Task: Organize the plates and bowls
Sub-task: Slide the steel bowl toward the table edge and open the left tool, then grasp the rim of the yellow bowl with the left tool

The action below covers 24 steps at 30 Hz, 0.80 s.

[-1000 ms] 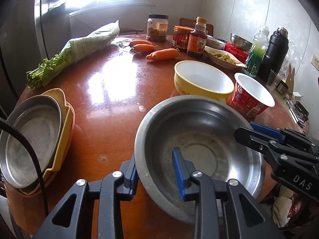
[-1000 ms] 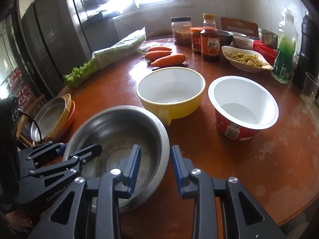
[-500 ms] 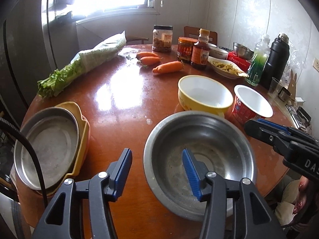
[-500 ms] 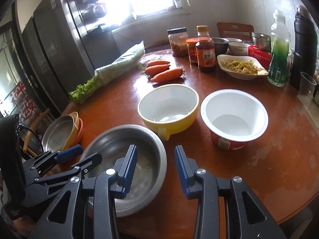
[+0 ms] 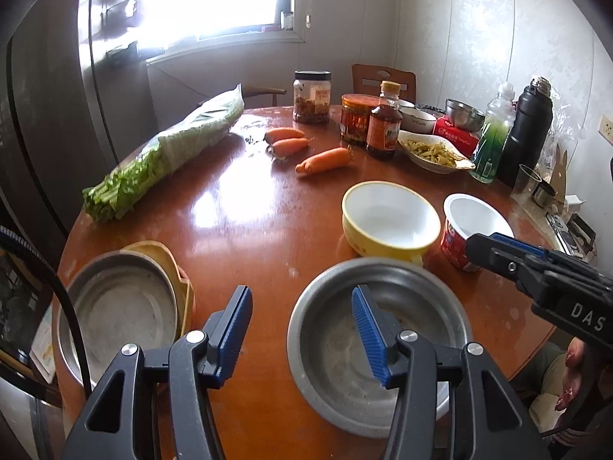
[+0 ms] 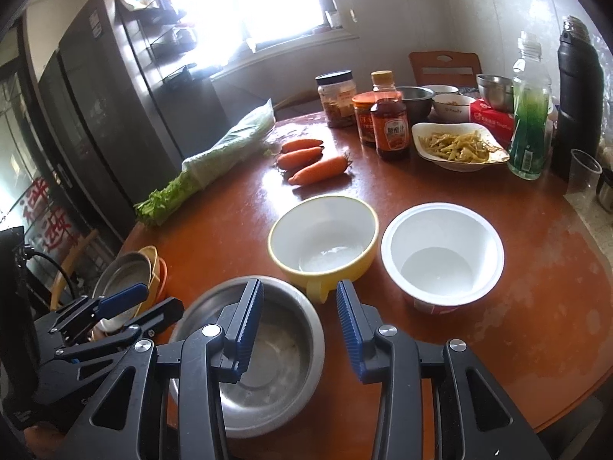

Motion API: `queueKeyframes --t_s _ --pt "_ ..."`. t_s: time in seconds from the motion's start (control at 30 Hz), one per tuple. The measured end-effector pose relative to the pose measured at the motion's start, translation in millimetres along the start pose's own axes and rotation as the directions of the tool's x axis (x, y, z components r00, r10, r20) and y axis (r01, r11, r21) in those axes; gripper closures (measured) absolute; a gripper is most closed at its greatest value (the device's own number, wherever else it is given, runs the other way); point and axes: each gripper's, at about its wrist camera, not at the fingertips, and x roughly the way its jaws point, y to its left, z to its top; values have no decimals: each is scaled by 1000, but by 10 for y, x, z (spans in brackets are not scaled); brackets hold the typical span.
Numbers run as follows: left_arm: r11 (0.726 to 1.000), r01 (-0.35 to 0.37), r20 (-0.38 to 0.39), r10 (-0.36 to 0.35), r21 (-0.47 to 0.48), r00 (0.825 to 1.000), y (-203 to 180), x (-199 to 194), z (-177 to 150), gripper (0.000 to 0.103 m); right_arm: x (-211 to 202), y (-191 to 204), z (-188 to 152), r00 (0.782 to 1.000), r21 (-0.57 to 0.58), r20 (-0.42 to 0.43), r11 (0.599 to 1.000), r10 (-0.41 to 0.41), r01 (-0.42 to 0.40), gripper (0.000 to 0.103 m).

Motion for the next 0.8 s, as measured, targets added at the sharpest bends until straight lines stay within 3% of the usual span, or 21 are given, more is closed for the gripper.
queueKeyframes --t_s 0.53,0.8 --pt "995 100 -97 -100 -4 990 -99 522 490 49 368 -146 97 997 66 -28 995 -74 76 62" --pt "996 93 -129 -92 -1 987 -114 799 626 49 513 -197 116 995 69 -58 994 -78 82 62"
